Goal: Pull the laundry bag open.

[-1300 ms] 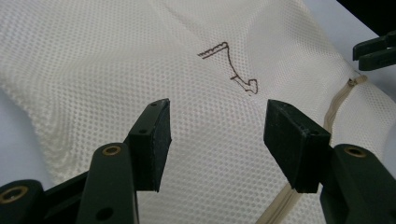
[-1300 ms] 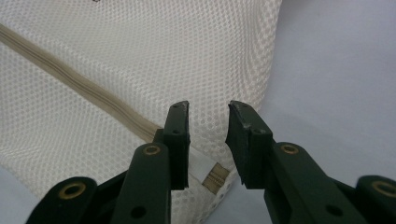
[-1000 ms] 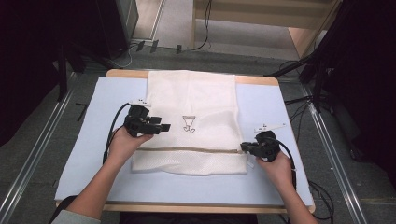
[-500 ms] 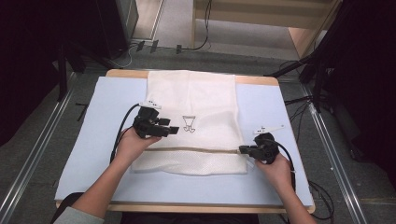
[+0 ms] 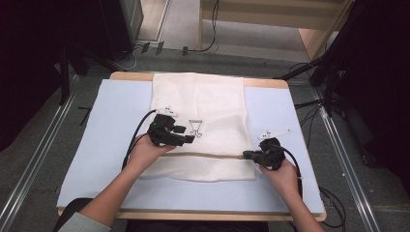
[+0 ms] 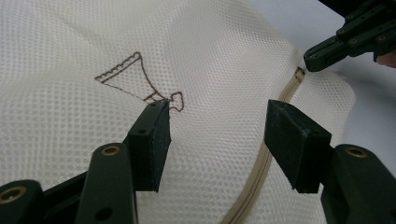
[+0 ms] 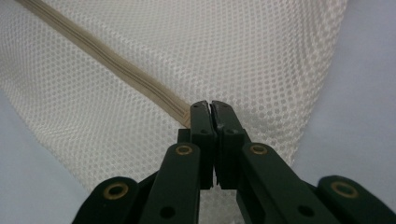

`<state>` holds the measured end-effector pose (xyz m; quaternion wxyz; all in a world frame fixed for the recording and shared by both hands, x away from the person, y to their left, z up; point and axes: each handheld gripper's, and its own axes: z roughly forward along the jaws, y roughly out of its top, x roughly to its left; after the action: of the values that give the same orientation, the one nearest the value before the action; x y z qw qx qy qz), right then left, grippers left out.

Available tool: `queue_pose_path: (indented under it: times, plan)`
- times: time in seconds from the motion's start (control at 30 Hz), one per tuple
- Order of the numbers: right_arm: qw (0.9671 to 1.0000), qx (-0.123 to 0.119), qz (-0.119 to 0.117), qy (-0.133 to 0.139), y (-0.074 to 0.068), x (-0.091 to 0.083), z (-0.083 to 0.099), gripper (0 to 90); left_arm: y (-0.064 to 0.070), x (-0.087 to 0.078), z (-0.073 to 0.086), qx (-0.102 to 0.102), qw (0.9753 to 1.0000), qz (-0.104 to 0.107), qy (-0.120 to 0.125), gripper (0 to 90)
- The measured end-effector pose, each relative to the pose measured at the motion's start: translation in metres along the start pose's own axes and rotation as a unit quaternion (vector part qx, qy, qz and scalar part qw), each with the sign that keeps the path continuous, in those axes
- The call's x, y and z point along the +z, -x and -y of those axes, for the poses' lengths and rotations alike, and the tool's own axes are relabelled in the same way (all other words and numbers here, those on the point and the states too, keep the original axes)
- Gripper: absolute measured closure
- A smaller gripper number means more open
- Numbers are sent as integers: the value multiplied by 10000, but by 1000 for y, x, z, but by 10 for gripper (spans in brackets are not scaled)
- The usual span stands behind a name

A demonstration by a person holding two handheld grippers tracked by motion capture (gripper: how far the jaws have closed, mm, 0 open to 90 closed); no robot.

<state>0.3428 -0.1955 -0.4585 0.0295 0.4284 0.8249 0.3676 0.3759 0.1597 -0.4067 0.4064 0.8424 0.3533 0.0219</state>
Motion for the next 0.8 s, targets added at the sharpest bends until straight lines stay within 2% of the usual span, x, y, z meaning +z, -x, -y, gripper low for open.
queue_pose_path:
  times: [0.17, 0.4, 0.57, 0.67, 0.8]
  plan:
    - [9999, -92, 107, 43, 2, -4, 0, 896, 10, 10, -3, 128, 9999, 94, -33, 425]
    - [9995, -31, 317, -49, 14, -5, 5, 895, 26, 27, -9, 195, 9992, 323, -159, 457]
    - [9995, -85, 288, -47, 16, -2, 7, 892, 37, 39, -13, 179, 9984, 471, -253, 507]
    - [9995, -153, 260, -49, 15, 1, 8, 881, 43, 45, -16, 246, 9978, 529, -323, 532]
    - [9996, -155, 236, -1, 15, 2, 10, 878, 50, 53, -19, 194, 9970, 694, -278, 614]
